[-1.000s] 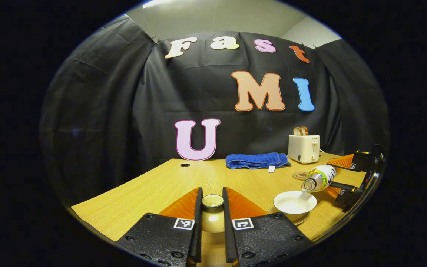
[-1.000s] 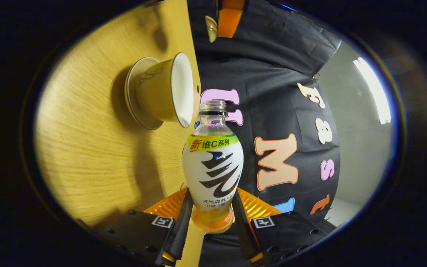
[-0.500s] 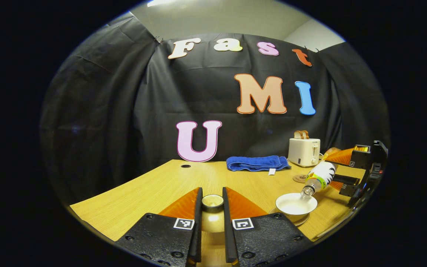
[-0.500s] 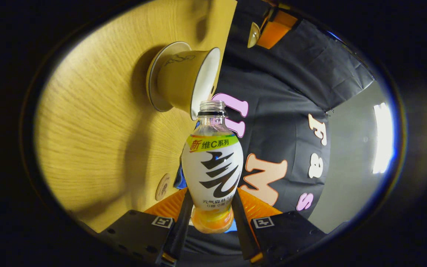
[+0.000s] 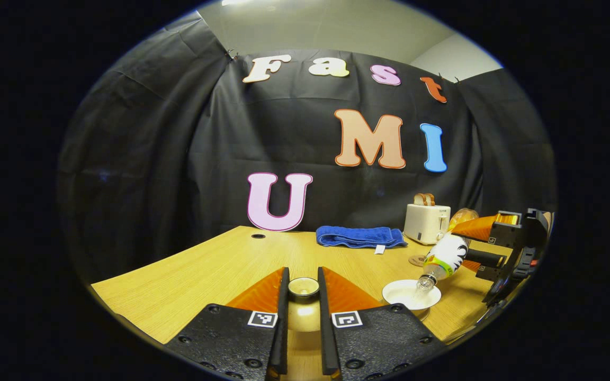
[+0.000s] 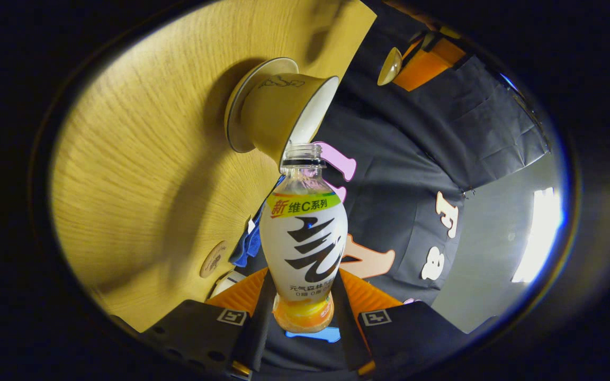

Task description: Open the teacup lid with one hand, grasp the water bottle and pour water into the teacup with the other hand; after pouring, place the water bottle on the coaster and then close the teacup lid.

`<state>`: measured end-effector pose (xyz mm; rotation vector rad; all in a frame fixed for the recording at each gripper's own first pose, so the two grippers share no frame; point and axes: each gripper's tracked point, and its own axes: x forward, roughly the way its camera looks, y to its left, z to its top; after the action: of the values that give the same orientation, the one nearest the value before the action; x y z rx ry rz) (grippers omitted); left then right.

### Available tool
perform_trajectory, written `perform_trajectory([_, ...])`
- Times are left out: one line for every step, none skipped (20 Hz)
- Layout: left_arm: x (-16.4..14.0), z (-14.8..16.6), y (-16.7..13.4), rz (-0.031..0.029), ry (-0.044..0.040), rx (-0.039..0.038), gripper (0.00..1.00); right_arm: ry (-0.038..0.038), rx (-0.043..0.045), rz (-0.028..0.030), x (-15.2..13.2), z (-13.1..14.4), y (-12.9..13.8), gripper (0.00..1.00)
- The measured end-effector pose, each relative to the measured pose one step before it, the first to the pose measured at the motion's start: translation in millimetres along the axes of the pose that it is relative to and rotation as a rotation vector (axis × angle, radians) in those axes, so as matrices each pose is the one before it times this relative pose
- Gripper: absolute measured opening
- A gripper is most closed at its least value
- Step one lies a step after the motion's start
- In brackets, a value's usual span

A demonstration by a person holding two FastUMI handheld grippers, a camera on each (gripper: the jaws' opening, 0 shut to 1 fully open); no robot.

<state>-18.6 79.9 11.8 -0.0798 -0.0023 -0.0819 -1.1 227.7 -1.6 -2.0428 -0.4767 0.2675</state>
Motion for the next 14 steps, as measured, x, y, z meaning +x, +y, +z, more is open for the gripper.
perform_trajectory([-0.69,1.53,0.99,0.00138,-0.00253,0.00014,0.22,-0.00543,-0.01592,-0.00322,0.29,0.33,-0.39,0.62])
perform_trajectory([-0.20,-0.77,-0.35,-0.00087,0.00024,0.00082,0.22,-0.00651,-0.01807,0.00036,-0.38,0.54,-0.16,0.63])
perform_trajectory([-0.32,0.13,-0.18,-0.00113,-0.00023,-0.00083,0.23,-0.00815,-0.02161,-0.00964,0.89,0.61,-3.26,0.63])
perform_trajectory([-0.04,0.24,-0.57,-0.00223,0.00069,-0.00287,0.22,-0.00708,-0.01429,-0.00606,-0.40,1.53,-1.27,0.63])
perform_trajectory([0.29,0.27,-0.76,-0.00251,0.00051,-0.00350,0.22,-0.00058,-0.00302,0.00332,0.17,-0.69,1.77,0.63])
perform_trajectory([0.31,-1.53,-0.40,-0.00095,0.00272,-0.00417,0.22,-0.00162,0.00604,0.00421,-0.49,0.40,0.68,0.63])
perform_trajectory([0.02,-0.69,-0.55,-0.00245,0.00195,-0.00285,0.22,0.00205,0.01444,0.01014,0.24,-1.29,1.58,0.63])
perform_trajectory([0.15,-1.25,-0.84,-0.00195,0.00462,-0.00283,0.22,-0.00141,0.03462,0.01467,-0.12,0.70,1.24,0.64])
perform_trajectory([0.07,0.50,-0.75,-0.00236,0.00173,-0.00307,0.22,-0.00193,0.04701,0.01826,-0.28,0.15,3.41,0.64])
perform_trajectory([0.93,0.24,-1.24,-0.00187,0.00255,-0.00159,0.22,0.01143,0.07617,0.03310,0.11,-1.85,6.83,0.64])
perform_trajectory([-0.10,0.58,-0.89,-0.00194,0.00131,-0.00024,0.22,0.01394,0.08961,0.04041,0.92,-2.64,5.91,0.65])
perform_trajectory([0.19,-0.31,-1.39,-0.00128,0.00174,0.00050,0.22,0.01466,0.09345,0.03182,-0.82,0.37,5.55,0.65])
perform_trajectory([1.06,1.09,-1.36,-0.00006,0.00239,0.00147,0.22,0.01538,0.08566,0.02088,-2.66,0.31,4.00,0.65])
perform_trajectory([0.98,0.47,-2.09,-0.00034,0.00059,0.00113,0.22,0.00909,0.07766,0.01882,-2.75,1.51,4.36,0.65])
